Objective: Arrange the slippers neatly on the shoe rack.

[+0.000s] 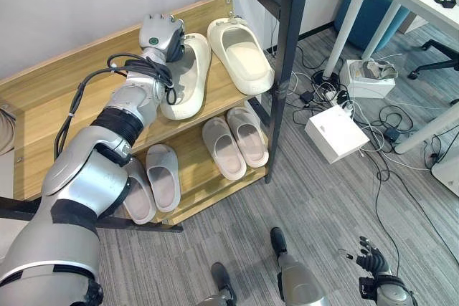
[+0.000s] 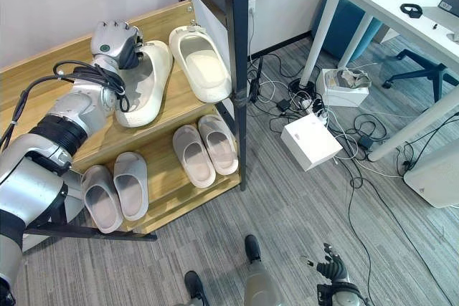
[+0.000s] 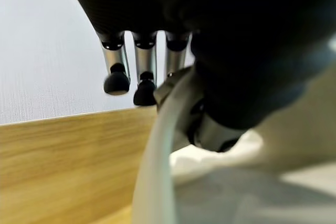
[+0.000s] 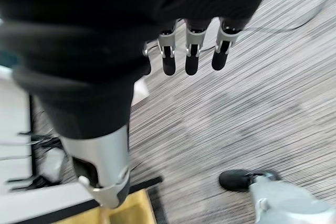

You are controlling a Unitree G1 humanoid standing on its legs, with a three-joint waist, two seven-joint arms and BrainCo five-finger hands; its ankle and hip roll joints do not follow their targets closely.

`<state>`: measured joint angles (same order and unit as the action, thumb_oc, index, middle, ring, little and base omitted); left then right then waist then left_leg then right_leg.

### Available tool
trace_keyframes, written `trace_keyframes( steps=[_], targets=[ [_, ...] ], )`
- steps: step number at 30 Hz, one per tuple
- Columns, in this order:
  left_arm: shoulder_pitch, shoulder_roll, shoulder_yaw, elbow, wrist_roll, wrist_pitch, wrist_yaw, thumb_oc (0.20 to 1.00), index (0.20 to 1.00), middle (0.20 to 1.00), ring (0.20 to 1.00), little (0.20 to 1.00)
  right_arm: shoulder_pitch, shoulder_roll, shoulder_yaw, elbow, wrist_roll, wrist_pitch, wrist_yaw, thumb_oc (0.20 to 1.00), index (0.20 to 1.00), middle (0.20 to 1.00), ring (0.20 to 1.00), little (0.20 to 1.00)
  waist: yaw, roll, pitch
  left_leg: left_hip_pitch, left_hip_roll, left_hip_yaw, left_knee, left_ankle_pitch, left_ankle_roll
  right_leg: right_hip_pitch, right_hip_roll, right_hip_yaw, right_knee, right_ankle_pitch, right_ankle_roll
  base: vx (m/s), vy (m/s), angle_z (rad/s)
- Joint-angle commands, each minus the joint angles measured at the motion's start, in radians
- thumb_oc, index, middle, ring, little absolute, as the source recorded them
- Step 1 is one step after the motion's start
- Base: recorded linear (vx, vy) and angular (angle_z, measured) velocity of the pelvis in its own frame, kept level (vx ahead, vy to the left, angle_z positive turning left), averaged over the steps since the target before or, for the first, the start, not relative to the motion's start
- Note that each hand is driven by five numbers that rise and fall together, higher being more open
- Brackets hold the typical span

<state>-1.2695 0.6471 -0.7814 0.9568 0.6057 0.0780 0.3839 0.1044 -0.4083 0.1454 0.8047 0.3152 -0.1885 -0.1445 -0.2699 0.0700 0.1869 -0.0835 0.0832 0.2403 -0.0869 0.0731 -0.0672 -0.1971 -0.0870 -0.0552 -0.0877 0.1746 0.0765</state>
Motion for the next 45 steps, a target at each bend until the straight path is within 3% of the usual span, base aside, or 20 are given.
trace_keyframes(
  steps=[1, 12, 16, 22, 24, 25, 26, 29, 30, 31, 34, 40, 45],
  targets=[
    [-0.125, 0.002, 0.065, 0.083, -0.05, 0.007, 0.016, 1.0, 1.0, 1.0, 1.0, 1.0, 0.022, -0.021, -0.014, -0.041, -0.014, -0.028, -0.014, 1.0, 1.0, 1.0, 1.0, 1.0, -0.023, -0.014, 0.016, 0.09, 0.036, -0.041, 0.0, -0.057, -0.05, 0.092, -0.02, -0.077, 0.0, -0.125, 0.097, 0.0, 0.0, 0.0],
    [-0.089, 0.067, 0.152, -0.148, -0.025, 0.025, 0.022, 1.0, 1.0, 1.0, 1.0, 1.0, 0.044, 0.006, -0.012, -0.07, -0.038, -0.017, 0.004, 1.0, 1.0, 1.0, 1.0, 1.0, 0.026, -0.018, 0.01, 0.094, 0.03, -0.091, 0.0, -0.06, -0.045, 0.141, -0.025, -0.132, 0.0, -0.147, 0.09, 0.0, -0.009, 0.16],
    [-0.003, 0.094, 0.226, -0.373, 0.037, 0.02, 0.017, 1.0, 1.0, 1.0, 1.0, 1.0, 0.055, 0.02, -0.007, -0.084, -0.055, -0.004, 0.014, 1.0, 1.0, 1.0, 1.0, 1.0, 0.053, -0.021, 0.008, 0.097, 0.024, -0.114, 0.0, -0.064, -0.041, 0.161, -0.029, -0.152, 0.0, -0.154, 0.087, -0.01, 0.012, 0.14],
    [0.076, 0.082, 0.29, -0.569, 0.019, -0.037, -0.019, 1.0, 1.0, 1.0, 1.0, 1.0, 0.045, 0.031, 0.004, -0.078, -0.08, 0.019, 0.018, 1.0, 1.0, 1.0, 1.0, 1.0, 0.077, -0.021, -0.005, 0.101, 0.019, -0.132, 0.0, -0.066, -0.039, 0.178, -0.032, -0.167, 0.0, -0.157, 0.085, 0.0, 0.018, 0.12],
    [0.157, 0.06, 0.355, -0.647, -0.102, -0.089, -0.032, 1.0, 1.0, 1.0, 1.0, 1.0, 0.041, 0.04, 0.005, -0.077, -0.095, 0.026, 0.018, 1.0, 1.0, 1.0, 1.0, 1.0, 0.088, -0.023, -0.007, 0.102, 0.016, -0.135, 0.0, -0.065, -0.037, 0.181, -0.034, -0.172, 0.0, -0.156, 0.084, -0.01, 0.028, 0.04],
    [0.267, 0.007, 0.44, -0.682, -0.309, -0.149, -0.049, 1.0, 1.0, 1.0, 1.0, 1.0, 0.039, 0.058, 0.005, -0.075, -0.113, 0.038, 0.016, 1.0, 1.0, 1.0, 1.0, 1.0, 0.099, -0.023, -0.008, 0.11, 0.015, -0.137, 0.0, -0.069, -0.035, 0.19, -0.035, -0.173, 0.0, -0.159, 0.083, 0.0, 0.0, 0.0],
    [0.27, 0.008, 0.443, -0.684, -0.31, -0.149, -0.05, 1.0, 1.0, 1.0, 1.0, 1.0, 0.04, 0.057, 0.005, -0.075, -0.113, 0.038, 0.016, 1.0, 1.0, 1.0, 1.0, 1.0, 0.097, -0.022, -0.01, 0.106, 0.014, -0.137, 0.0, -0.065, -0.034, 0.187, -0.036, -0.173, 0.0, -0.156, 0.083, -0.01, 0.032, 0.05],
    [0.403, -0.086, 0.498, -0.683, -0.66, -0.225, -0.087, 1.0, 1.0, 1.0, 1.0, 1.0, 0.035, 0.077, 0.014, -0.062, -0.131, 0.057, 0.011, 1.0, 1.0, 1.0, 1.0, 1.0, 0.107, -0.019, -0.017, 0.106, 0.011, -0.14, 0.0, -0.059, -0.032, 0.19, -0.04, -0.177, 0.0, -0.152, 0.082, -0.01, 0.021, 0.02],
    [0.476, -0.14, 0.499, -0.672, -0.856, -0.259, -0.104, 1.0, 1.0, 1.0, 1.0, 1.0, 0.026, 0.086, 0.022, -0.055, -0.132, 0.064, 0.004, 1.0, 1.0, 1.0, 1.0, 1.0, 0.111, -0.018, -0.017, 0.106, 0.01, -0.142, 0.0, -0.057, -0.03, 0.191, -0.041, -0.179, 0.0, -0.152, 0.081, -0.01, 0.026, 0.05],
    [0.477, -0.139, 0.499, -0.672, -0.857, -0.26, -0.104, 1.0, 1.0, 1.0, 1.0, 1.0, 0.026, 0.086, 0.023, -0.055, -0.132, 0.064, 0.004, 1.0, 1.0, 1.0, 1.0, 1.0, 0.111, -0.018, -0.018, 0.106, 0.01, -0.142, 0.0, -0.058, -0.03, 0.192, -0.041, -0.179, 0.0, -0.152, 0.081, -0.02, 0.023, 0.07],
    [0.563, -0.207, 0.49, -0.619, -1.046, -0.257, -0.12, 1.0, 1.0, 1.0, 1.0, 1.0, 0.0, 0.087, 0.039, -0.043, -0.118, 0.072, -0.002, 1.0, 1.0, 1.0, 1.0, 1.0, 0.113, -0.02, -0.021, 0.107, 0.008, -0.146, 0.0, -0.057, -0.029, 0.195, -0.044, -0.183, 0.0, -0.15, 0.08, -0.01, 0.024, 0.06],
    [0.576, -0.235, 0.474, -0.537, -1.079, -0.233, -0.117, 1.0, 1.0, 1.0, 1.0, 1.0, -0.045, 0.09, 0.054, -0.012, -0.106, 0.084, -0.014, 1.0, 1.0, 1.0, 1.0, 1.0, 0.114, -0.021, -0.027, 0.106, 0.006, -0.147, 0.0, -0.058, -0.029, 0.196, -0.046, -0.186, 0.0, -0.148, 0.082, 0.0, 0.005, 0.01],
    [0.61, -0.28, 0.44, -0.627, -1.144, -0.231, -0.141, 1.0, 1.0, 1.0, 1.0, 1.0, -0.037, 0.108, 0.078, -0.035, -0.112, 0.095, -0.018, 1.0, 1.0, 1.0, 1.0, 1.0, 0.114, -0.02, -0.032, 0.112, 0.004, -0.145, 0.0, -0.061, -0.024, 0.198, -0.051, -0.181, 0.0, -0.147, 0.085, 0.01, 0.008, 0.0]
  ],
)
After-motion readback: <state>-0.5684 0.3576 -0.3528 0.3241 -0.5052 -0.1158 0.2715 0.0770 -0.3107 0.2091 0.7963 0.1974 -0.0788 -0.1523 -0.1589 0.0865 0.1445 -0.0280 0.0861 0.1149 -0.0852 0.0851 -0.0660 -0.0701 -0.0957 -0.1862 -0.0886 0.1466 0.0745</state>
